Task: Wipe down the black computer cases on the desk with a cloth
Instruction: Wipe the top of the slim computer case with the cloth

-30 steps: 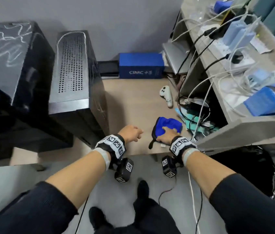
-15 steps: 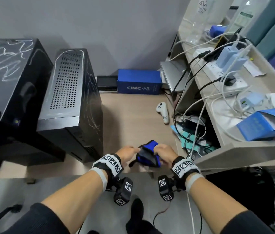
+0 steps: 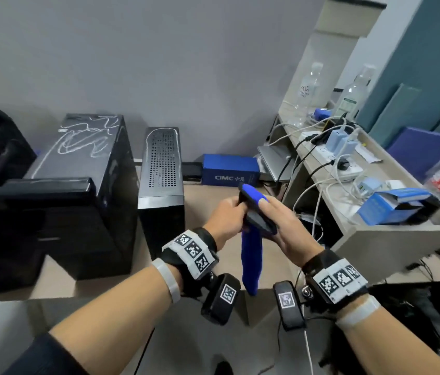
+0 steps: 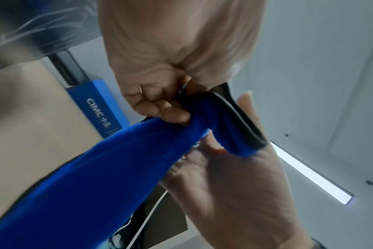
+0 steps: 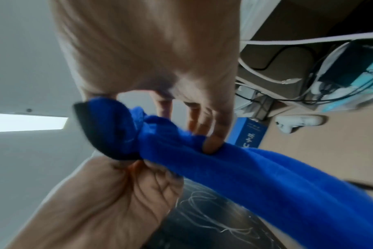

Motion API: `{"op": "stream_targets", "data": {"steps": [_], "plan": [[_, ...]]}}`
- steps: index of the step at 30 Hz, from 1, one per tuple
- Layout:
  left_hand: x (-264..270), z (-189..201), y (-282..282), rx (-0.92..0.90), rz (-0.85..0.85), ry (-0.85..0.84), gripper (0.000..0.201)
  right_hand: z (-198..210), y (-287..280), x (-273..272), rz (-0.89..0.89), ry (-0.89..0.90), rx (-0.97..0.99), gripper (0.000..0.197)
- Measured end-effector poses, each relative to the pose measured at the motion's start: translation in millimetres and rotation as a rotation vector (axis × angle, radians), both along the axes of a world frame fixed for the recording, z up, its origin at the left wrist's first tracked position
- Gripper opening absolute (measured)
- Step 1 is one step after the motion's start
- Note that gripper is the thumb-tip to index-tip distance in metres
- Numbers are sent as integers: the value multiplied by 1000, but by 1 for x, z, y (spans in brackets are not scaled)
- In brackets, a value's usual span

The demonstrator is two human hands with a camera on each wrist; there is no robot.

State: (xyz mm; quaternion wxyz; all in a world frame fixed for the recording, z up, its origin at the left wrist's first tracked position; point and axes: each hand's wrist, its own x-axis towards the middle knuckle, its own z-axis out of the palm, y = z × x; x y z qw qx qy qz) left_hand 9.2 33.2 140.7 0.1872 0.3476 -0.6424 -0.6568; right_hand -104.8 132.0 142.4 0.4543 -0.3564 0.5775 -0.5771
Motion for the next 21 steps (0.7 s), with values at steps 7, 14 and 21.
{"op": "stream_targets", "data": {"steps": [7, 14, 21], "plan": [[68, 42, -15, -15, 11, 17, 27, 33, -28, 53, 12, 410, -37, 15], [143, 43, -44, -148, 470, 24, 24, 64, -86, 88, -175, 739, -124, 24], [175, -14, -84, 4, 726, -174, 7, 18, -136, 139, 246, 1264, -32, 24]]}}
